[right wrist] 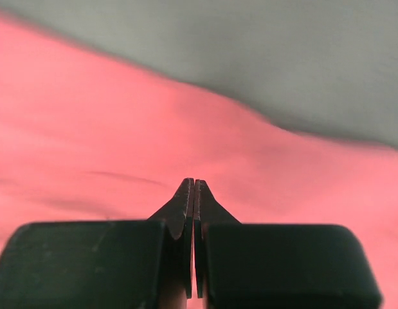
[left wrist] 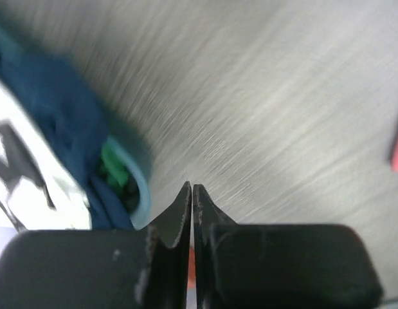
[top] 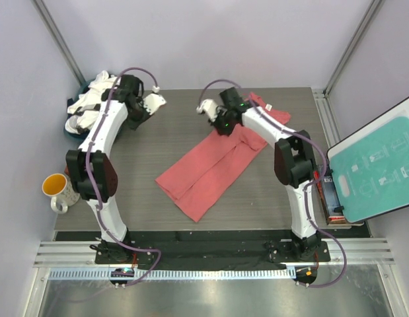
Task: Fold and stack the t-shirts
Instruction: Rotate the tshirt 90 degrees
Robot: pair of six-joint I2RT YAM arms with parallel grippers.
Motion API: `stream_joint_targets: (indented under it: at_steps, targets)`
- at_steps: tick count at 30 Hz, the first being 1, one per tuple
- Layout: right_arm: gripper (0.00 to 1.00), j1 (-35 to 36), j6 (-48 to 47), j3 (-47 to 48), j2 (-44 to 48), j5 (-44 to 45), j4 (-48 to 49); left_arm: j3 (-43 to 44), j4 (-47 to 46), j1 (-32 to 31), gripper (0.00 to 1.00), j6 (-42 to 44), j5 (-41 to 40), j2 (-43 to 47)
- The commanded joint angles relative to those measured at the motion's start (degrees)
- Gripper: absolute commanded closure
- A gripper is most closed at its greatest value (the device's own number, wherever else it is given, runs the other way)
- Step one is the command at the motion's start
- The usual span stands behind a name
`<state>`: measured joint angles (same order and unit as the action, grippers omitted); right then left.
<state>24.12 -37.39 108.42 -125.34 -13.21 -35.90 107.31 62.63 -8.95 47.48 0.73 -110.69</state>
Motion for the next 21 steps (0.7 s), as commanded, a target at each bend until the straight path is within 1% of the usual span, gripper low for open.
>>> stream_joint_targets:
  at_steps: [1, 2, 3, 5, 6, 8, 9, 10, 12, 15, 21]
  targets:
    - [0.99, 6.71, -6.38, -0.5, 0.27, -9.98, -11.89, -8.41, -15.78, 1.83, 0.82, -16.27, -0.01, 6.8]
    - [0.99, 7.51, -6.73, 0.29, -0.43, -10.34, -12.61, -9.21, -16.48, 1.92, 0.73, -18.89, -0.2, 7.42]
    - [0.99, 8.3, -6.73, 1.78, -1.48, -10.52, -13.05, -9.83, -17.36, 1.92, 0.6, -19.88, -3.08, 8.73]
    - [0.99, 9.98, -6.65, 2.67, -2.19, -12.18, -13.23, -10.63, -17.98, 1.92, 0.5, -21.2, -5.12, 9.79]
    - [0.99, 10.5, -6.56, 3.37, -2.45, -12.62, -13.14, -10.71, -17.9, 1.92, 0.41, -21.99, -5.74, 10.49]
    - [0.99, 12.52, -6.12, 4.16, -3.51, -12.98, -12.7, -10.28, -17.63, 2.01, 0.3, -23.05, -5.75, 11.37]
    - [0.99, 12.97, -5.95, 4.6, -3.86, -13.15, -12.44, -10.28, -17.46, 2.01, 0.18, -23.05, -5.66, 11.99]
    - [0.99, 13.75, -5.25, 4.61, -4.3, -13.15, -12.09, -10.01, -17.72, 1.92, 0.12, -23.22, -5.74, 12.08]
    - [0.99, 15.6, -4.8, 4.61, -5.0, -13.33, -11.56, -8.96, -17.28, 1.92, 0.1, -23.31, -6.27, 11.91]
    - [0.99, 17.62, -4.54, 4.17, -6.32, -12.02, -10.77, -4.75, -15.79, 2.01, 0.1, -23.58, -6.8, 10.77]
    - [0.99, 18.33, -2.78, 1.8, -8.26, -10.17, -9.81, -1.49, -14.82, 1.92, 0.1, -23.14, -5.22, 9.8]
